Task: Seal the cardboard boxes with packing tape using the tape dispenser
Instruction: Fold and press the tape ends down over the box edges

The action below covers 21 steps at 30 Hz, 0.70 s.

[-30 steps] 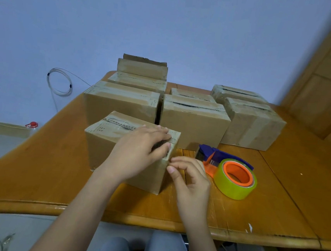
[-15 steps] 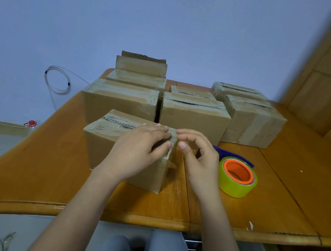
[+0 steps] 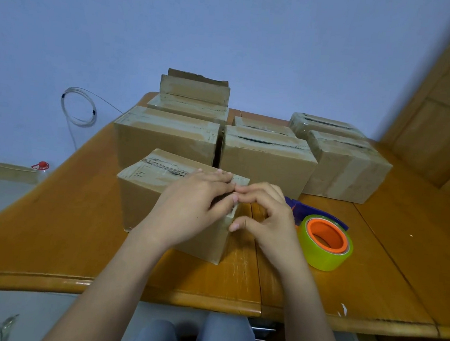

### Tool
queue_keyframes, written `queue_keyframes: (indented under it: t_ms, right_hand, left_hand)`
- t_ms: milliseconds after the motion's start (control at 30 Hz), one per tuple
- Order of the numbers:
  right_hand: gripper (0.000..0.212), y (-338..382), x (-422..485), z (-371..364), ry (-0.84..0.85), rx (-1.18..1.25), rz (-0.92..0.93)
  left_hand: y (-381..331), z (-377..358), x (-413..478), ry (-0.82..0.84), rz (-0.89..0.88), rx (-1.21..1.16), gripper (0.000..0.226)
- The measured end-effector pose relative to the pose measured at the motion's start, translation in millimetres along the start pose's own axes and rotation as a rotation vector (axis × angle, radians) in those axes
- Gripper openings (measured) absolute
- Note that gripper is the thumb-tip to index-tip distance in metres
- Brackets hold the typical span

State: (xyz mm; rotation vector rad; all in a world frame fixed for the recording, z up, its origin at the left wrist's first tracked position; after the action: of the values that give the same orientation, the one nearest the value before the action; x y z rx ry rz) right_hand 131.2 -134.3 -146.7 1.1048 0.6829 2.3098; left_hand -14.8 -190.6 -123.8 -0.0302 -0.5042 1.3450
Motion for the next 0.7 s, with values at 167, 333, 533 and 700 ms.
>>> queue_keyframes:
  t_ms: [167,333,533,700]
  right_hand:
    - [0.021,-3.9,13.8,3.3,0.037,0.005,0.002]
    - [0.022,-4.5,16.1,7.6,0.035,0.003,0.025]
    - [0.039,-9.7,6.8,18.5,0.237,0.016,-0.015]
    - [0.041,-3.0,6.7,3.8,0.160,-0.146,0.016]
  left_hand:
    - [-0.9,0.1,0.5,0.006,-0.008,0.020,0.067]
    - [-0.2,0.4,0.5,0.043,0.000,0.017,0.058]
    - [0.0,1.4,0.0,0.047,0.004,0.020,0.058]
    - [-0.7,1.4,0.7,0.047,0.002,0.022,0.059]
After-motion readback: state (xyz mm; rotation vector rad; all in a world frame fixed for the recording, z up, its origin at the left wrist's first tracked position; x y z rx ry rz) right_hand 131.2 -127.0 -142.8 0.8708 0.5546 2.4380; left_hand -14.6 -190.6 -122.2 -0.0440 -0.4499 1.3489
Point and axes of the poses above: each hand's wrist, its own x-axis towards the middle knuckle, its own z-axis out of the back of the hand, y = z × x, the point moved 3 cm from there along x, towards the middle knuckle, and after that the axes turned 5 degrees about y, right-handed, at the moved point
